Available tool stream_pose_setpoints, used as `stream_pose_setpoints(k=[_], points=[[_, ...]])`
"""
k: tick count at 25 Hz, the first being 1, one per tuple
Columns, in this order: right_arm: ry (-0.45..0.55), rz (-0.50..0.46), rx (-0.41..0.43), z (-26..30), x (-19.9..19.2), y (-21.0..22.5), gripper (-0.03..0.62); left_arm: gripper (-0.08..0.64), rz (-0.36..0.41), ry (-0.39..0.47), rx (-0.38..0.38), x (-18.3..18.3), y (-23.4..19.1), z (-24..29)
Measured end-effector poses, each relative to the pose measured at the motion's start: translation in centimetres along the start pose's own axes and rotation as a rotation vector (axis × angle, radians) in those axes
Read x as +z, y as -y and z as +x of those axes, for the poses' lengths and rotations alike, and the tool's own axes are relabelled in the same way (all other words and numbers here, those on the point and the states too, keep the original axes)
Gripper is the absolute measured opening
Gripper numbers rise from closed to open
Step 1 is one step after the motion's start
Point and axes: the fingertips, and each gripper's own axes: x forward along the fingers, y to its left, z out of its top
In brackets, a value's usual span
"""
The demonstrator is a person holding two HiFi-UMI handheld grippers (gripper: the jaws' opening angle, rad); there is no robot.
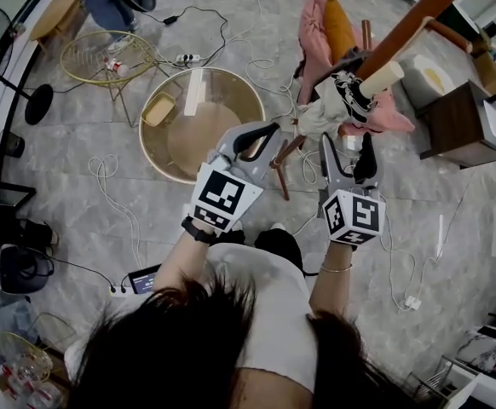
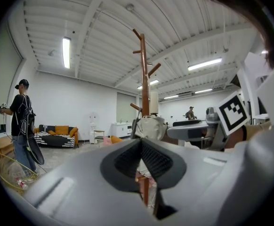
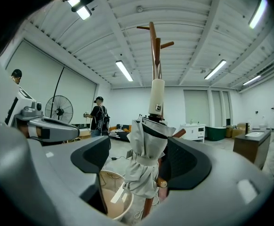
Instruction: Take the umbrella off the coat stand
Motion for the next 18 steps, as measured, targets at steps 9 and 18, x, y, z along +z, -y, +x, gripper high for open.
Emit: stream_pose_setpoints(k=[9, 18], points=[[0.006, 0.029, -0.038, 3.1, -0.3, 1.7, 0.387, 0.057, -0.007, -0.004, -0.025, -0.5, 0.0, 1.2], [0.006, 0.053, -0.084, 5.9, -1.2, 2.3, 0.410, 0.058, -0.023, -0.039, 0.003, -2.0, -1.3, 0.6]])
